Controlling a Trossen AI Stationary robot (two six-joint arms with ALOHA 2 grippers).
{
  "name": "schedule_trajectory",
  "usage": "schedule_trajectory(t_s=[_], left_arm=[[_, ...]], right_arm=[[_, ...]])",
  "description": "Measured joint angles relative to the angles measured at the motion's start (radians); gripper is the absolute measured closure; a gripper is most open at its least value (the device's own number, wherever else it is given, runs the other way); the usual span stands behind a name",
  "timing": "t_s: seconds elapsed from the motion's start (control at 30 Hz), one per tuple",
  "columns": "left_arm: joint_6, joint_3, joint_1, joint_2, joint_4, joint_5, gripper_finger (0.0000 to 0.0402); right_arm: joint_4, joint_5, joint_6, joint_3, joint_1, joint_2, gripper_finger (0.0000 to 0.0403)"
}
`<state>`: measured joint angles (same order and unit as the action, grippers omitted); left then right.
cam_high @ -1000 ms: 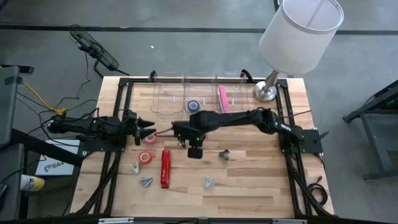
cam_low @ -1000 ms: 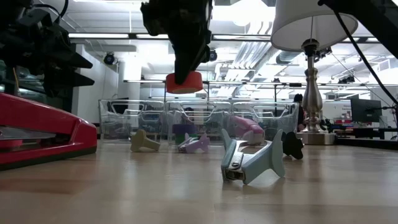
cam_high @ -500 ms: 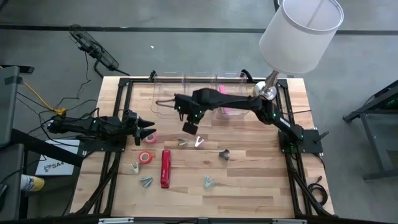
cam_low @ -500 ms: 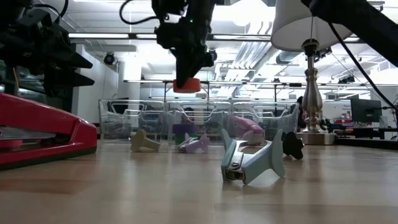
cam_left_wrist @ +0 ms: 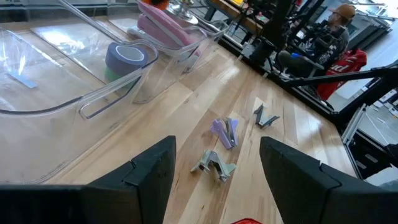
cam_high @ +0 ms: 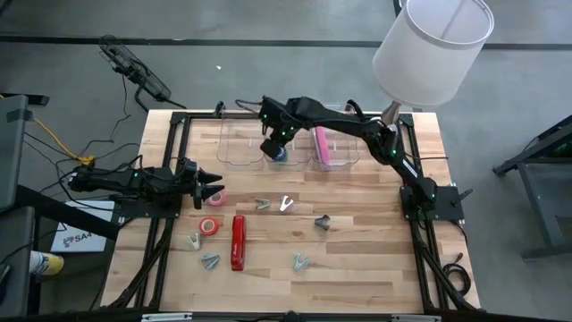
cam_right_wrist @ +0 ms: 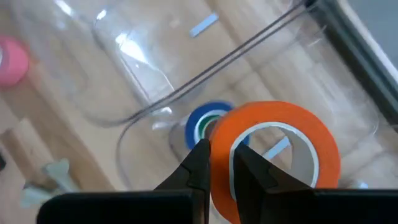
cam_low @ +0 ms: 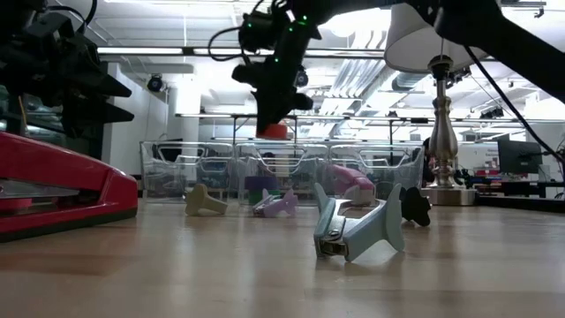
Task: Pick and place Stapler, Stapler remover, tape
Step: Put the orange tape into the middle transparent bin
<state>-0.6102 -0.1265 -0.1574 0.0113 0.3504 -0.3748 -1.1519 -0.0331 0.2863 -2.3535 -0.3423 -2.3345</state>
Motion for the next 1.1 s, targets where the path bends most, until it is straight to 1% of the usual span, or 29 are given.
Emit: schedule_trajectory(t_s=[0.13,0.23,0.37,0.43,0.6,0.73,0.87,1.1], left_arm=[[0.0,0.0,0.0,0.0,0.0,0.0,0.0172],[0.0,0.0,0.0,0.0,0.0,0.0,0.0172],[0.0,0.0,0.0,0.0,0.0,0.003,0.0172],[0.0,0.0,0.0,0.0,0.0,0.003,0.0172],[0.0,0.0,0.0,0.0,0.0,0.003,0.0172],[0.0,0.0,0.0,0.0,0.0,0.003,0.0172],[0.0,0.0,0.0,0.0,0.0,0.003,0.0172],[0.0,0.0,0.0,0.0,0.0,0.003,0.0172]], right_arm=[[0.07,0.027,0.014,0.021,-0.034,-0.016,0.0372],[0.127,0.029,0.055,0.079,-0.049,-0.017,0.0372],[0.191,0.04,0.131,0.156,-0.069,-0.017,0.0372],[0.26,0.04,0.18,0.201,-0.075,-0.017,0.0372],[0.386,0.051,0.319,0.287,-0.086,-0.018,0.0357],[0.49,0.068,0.369,0.332,-0.088,-0.015,0.0365],[0.51,0.065,0.386,0.337,-0.086,-0.015,0.0366],[0.505,0.068,0.391,0.34,-0.09,-0.015,0.0323]])
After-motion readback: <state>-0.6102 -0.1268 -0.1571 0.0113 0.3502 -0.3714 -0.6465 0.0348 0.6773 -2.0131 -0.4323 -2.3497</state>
